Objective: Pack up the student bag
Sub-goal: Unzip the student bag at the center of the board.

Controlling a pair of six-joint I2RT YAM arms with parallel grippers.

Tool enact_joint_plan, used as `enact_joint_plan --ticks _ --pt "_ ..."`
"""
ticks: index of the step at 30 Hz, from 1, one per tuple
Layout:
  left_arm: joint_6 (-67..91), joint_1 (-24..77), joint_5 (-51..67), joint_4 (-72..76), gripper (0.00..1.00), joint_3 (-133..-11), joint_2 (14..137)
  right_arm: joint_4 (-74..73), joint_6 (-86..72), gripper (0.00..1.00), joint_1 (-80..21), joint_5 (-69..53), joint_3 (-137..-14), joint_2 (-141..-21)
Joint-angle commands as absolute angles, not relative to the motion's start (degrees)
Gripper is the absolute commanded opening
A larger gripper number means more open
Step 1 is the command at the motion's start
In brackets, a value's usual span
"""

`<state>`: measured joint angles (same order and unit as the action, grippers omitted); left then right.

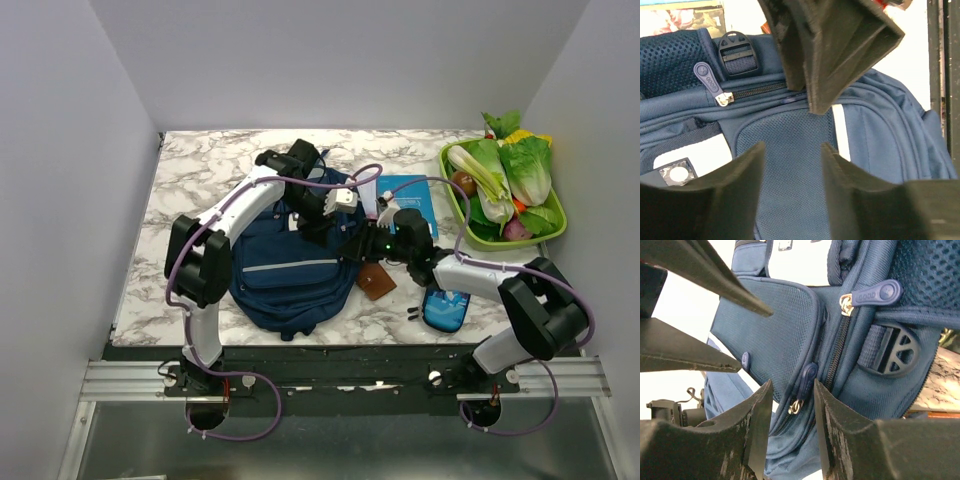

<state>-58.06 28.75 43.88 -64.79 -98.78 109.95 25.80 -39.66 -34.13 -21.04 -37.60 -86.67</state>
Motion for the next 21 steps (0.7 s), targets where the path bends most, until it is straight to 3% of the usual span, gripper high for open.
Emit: enact_joint_plan --ticks 1,4,13,21 --pt "-57.22 27.69 44.83 -62.23 0.62 -100.20 112.67 27.42 -40.17 0.47 -34.45 -19.42 -34.98 -84.29" --pt "-57.22 27.60 44.56 -61.35 0.68 -100.81 113.73 27.51 -40.25 0.47 -34.37 -19.42 -33.93 -83.23" --pt "-62.22 27.25 44.73 -67.84 0.64 -102.66 118.12 27.77 -40.61 0.46 -34.37 -19.51 -33.05 -82.35" --pt "-65.48 27.25 45.53 -73.05 0.18 -102.40 119.27 27.86 -40.87 0.46 -34.37 -19.43 -34.89 -84.02"
